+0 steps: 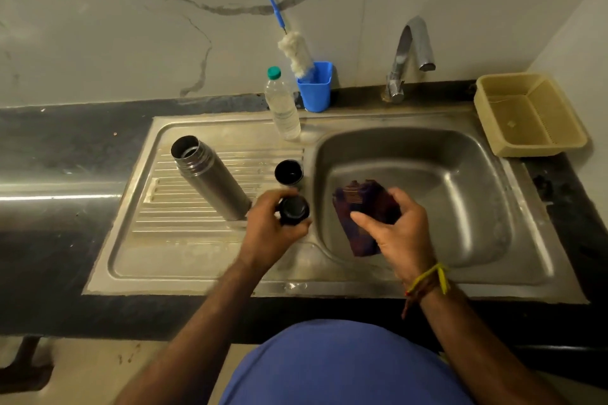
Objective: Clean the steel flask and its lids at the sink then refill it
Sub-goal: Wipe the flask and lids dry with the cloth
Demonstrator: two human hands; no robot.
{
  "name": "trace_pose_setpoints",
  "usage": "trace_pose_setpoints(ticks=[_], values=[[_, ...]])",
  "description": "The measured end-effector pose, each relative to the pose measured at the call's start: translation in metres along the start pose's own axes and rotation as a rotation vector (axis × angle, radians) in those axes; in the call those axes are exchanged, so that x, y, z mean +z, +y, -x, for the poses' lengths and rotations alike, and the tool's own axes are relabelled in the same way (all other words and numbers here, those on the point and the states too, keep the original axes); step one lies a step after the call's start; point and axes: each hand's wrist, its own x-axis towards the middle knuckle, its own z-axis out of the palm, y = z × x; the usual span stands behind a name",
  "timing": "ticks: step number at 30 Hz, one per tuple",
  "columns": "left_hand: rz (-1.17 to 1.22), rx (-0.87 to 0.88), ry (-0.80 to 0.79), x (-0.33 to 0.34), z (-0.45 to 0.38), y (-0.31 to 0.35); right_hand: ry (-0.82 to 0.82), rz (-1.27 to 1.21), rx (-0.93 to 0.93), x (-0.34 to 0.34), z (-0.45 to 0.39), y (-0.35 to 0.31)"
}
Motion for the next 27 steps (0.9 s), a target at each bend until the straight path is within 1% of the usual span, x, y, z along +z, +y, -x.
trace_pose_setpoints(ticks=[2,4,7,8,9,10,12,14,15,17,20,22,24,25,27], values=[[0.011,0.072,-0.078,0.014,-0.017,0.033,0.012,0.162,-0.249,0.005,-0.002,-0.014],[-0.037,0.147,-0.107,0.023,-0.032,0.055,-0.045,0.310,-0.437,0.014,-0.006,-0.027],[-0.005,0.210,-0.083,0.021,-0.043,0.070,-0.144,0.539,-0.617,-0.001,-0.010,-0.025],[-0.007,0.227,-0.083,0.019,-0.043,0.072,-0.163,0.587,-0.648,-0.012,-0.010,-0.021],[-0.023,0.244,-0.096,0.018,-0.043,0.075,-0.164,0.599,-0.638,-0.020,-0.009,-0.019],[-0.040,0.259,-0.125,0.020,-0.042,0.078,-0.131,0.567,-0.604,-0.023,-0.010,-0.020],[-0.067,0.264,-0.165,0.025,-0.042,0.082,-0.056,0.448,-0.569,-0.015,-0.015,-0.032],[-0.112,0.305,-0.135,0.025,-0.047,0.086,-0.095,0.441,-0.616,-0.003,-0.014,-0.043],[-0.115,0.323,-0.116,0.021,-0.050,0.086,-0.129,0.461,-0.674,-0.005,-0.014,-0.042],[-0.048,0.289,-0.095,0.012,-0.048,0.086,-0.134,0.469,-0.759,-0.017,-0.013,-0.033],[0.067,0.200,-0.118,0.016,-0.039,0.092,0.000,0.316,-0.676,-0.020,-0.017,-0.023],[0.121,0.177,-0.113,0.019,-0.039,0.094,-0.010,0.251,-0.688,-0.009,-0.016,-0.028],[0.243,0.150,-0.100,0.015,-0.045,0.091,-0.054,0.201,-0.721,-0.010,-0.014,-0.026],[0.325,0.135,-0.090,0.011,-0.046,0.088,-0.042,0.161,-0.675,-0.017,-0.014,-0.023],[0.461,0.121,-0.087,0.010,-0.041,0.090,0.068,0.088,-0.445,-0.028,-0.015,-0.020]])
